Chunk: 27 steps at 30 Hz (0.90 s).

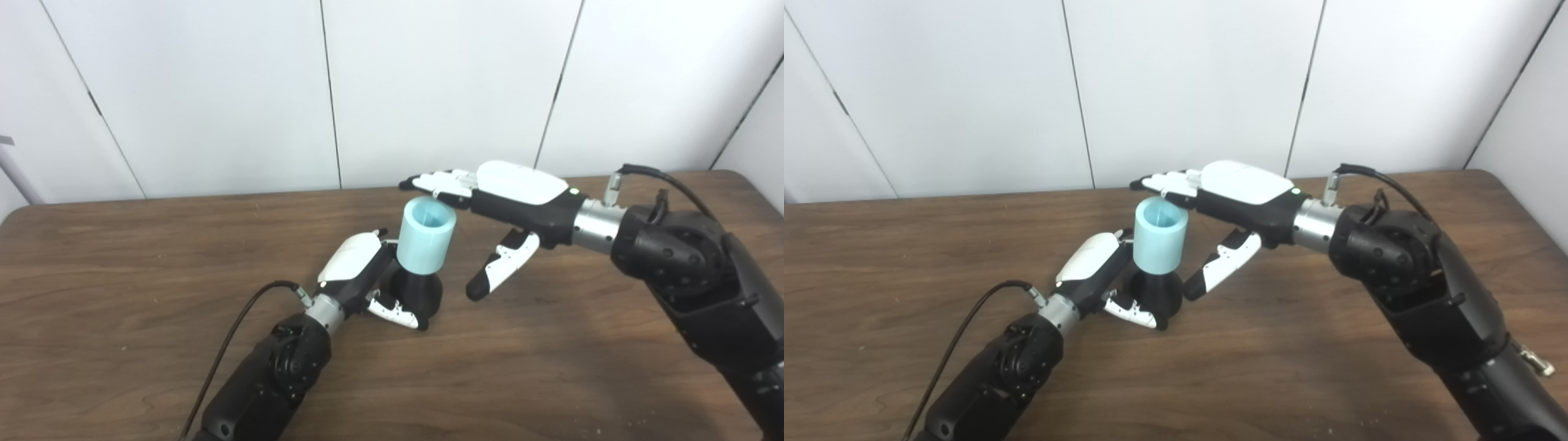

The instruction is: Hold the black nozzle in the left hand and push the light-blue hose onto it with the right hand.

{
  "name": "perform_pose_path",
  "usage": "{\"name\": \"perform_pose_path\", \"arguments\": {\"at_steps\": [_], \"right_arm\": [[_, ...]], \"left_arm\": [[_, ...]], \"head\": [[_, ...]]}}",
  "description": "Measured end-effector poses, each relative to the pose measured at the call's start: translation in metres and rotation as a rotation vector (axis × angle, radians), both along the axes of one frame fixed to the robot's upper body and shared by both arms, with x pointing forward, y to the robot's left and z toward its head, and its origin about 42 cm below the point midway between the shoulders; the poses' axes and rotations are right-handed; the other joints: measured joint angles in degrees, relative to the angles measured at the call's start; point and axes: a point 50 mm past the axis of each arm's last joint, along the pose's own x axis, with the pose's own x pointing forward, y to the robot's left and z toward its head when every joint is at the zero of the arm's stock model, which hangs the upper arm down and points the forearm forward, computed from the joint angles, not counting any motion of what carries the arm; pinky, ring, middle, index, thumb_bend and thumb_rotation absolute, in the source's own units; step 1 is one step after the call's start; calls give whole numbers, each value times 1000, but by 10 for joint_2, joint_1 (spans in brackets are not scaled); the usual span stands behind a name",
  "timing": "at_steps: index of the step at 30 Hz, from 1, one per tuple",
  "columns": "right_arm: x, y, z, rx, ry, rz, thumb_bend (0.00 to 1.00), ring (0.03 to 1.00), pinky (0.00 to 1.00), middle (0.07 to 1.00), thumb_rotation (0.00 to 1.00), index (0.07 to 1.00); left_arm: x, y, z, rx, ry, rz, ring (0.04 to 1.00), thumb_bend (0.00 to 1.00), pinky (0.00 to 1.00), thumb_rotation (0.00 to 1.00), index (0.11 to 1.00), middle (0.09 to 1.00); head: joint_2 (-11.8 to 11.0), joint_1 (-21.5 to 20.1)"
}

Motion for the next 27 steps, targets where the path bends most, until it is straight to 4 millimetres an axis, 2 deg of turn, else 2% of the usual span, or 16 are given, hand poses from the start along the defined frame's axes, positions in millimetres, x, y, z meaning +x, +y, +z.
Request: {"name": "perform_pose_path", "arguments": {"at_steps": [27], "right_arm": [[-3, 18, -13, -55, -3, 51, 887, 1000, 1000, 1000, 951, 1000]], "left_arm": [[0, 0, 0, -1, 2, 2, 653, 525, 1000, 0, 488, 484]], "head": [[4, 4]]}}
